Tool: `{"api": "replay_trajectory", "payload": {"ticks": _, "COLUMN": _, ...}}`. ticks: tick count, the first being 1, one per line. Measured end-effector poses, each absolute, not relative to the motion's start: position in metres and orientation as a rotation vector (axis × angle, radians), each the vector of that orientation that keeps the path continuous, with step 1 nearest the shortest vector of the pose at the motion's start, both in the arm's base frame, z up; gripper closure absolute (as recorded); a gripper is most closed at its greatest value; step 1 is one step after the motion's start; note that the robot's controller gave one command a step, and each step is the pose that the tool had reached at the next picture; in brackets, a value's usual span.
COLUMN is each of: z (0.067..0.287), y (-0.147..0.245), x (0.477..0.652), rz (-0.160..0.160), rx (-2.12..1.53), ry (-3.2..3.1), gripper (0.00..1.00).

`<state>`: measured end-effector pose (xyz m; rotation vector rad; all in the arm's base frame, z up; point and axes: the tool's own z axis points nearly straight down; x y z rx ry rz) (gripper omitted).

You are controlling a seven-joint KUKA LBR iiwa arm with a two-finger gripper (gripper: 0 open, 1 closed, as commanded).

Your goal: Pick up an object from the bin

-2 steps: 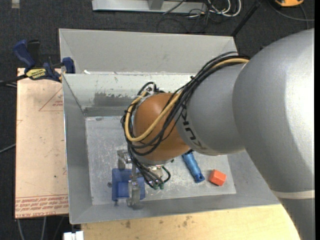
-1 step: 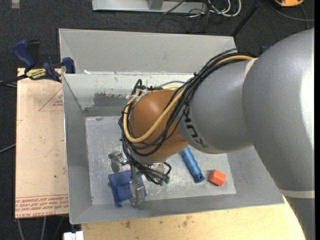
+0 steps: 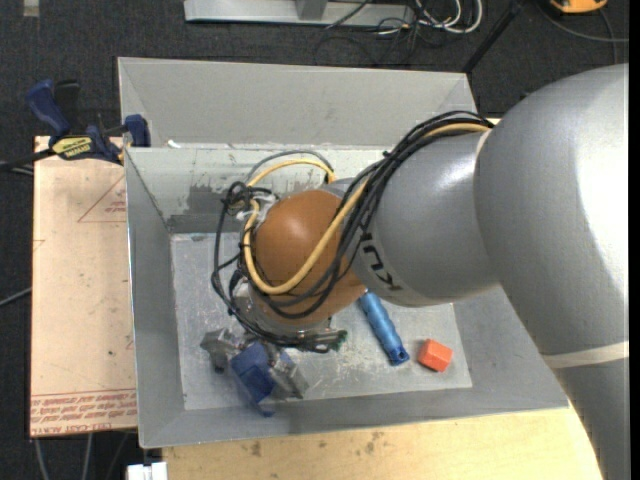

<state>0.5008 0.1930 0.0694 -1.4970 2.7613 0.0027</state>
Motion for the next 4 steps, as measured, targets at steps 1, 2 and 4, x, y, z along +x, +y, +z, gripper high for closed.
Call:
{"api": "replay_trajectory", "payload": {"ticks": 1, "z": 0.07, "y": 0.194, "x": 0.501, "rz": 0.006, "rx": -1.491, "ry": 2.763, "gripper": 0.0}}
{"api": "replay_trajectory", "payload": {"ticks": 2, "z": 0.071, "y": 0.195, "x": 0.503, "rz": 0.006, "rx": -1.487, "ry": 2.757, "gripper": 1.0}}
{"api": "replay_trajectory", "payload": {"ticks": 4, "z": 0.157, "y": 0.198, "x": 0.505, "rz": 0.001, "rx": -1.48, "ry": 2.764, "gripper": 1.0}}
